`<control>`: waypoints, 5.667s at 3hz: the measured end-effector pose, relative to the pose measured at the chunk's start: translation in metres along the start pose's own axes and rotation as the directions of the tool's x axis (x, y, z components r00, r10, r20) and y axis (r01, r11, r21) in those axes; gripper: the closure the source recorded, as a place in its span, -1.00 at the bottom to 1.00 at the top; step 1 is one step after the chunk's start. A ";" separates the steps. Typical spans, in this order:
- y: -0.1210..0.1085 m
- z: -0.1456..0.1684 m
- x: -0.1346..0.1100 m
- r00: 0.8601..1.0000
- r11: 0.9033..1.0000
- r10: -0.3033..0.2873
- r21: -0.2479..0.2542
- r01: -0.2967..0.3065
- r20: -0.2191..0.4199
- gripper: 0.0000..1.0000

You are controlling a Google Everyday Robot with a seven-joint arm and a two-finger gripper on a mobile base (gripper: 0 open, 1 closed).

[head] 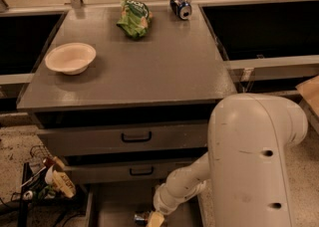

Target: Pick redbull can from bottom drawer and place on counter

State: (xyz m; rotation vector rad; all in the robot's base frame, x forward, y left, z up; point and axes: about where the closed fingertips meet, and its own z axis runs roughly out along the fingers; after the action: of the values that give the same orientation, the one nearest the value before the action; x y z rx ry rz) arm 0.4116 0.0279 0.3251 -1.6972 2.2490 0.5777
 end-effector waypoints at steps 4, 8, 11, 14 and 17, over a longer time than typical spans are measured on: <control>0.001 0.040 0.007 0.999 0.997 0.032 0.067 -0.029 -0.038 -1.00; -0.004 0.049 0.017 0.998 0.999 0.053 -0.010 -0.053 0.046 -1.00; -0.008 0.081 0.026 0.993 0.993 0.109 -0.048 -0.107 0.037 -1.00; -0.036 0.112 0.028 0.985 0.989 0.147 -0.034 -0.144 0.095 -1.00; -0.020 0.175 0.041 0.986 0.988 0.144 -0.069 -0.139 0.083 -1.00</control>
Offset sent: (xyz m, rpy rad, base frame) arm -0.0016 0.0033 -0.0043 -0.0407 -0.0291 -0.0109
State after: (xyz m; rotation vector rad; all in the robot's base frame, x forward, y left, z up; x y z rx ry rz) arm 0.4148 0.0691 0.1485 -1.5169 2.3246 0.7480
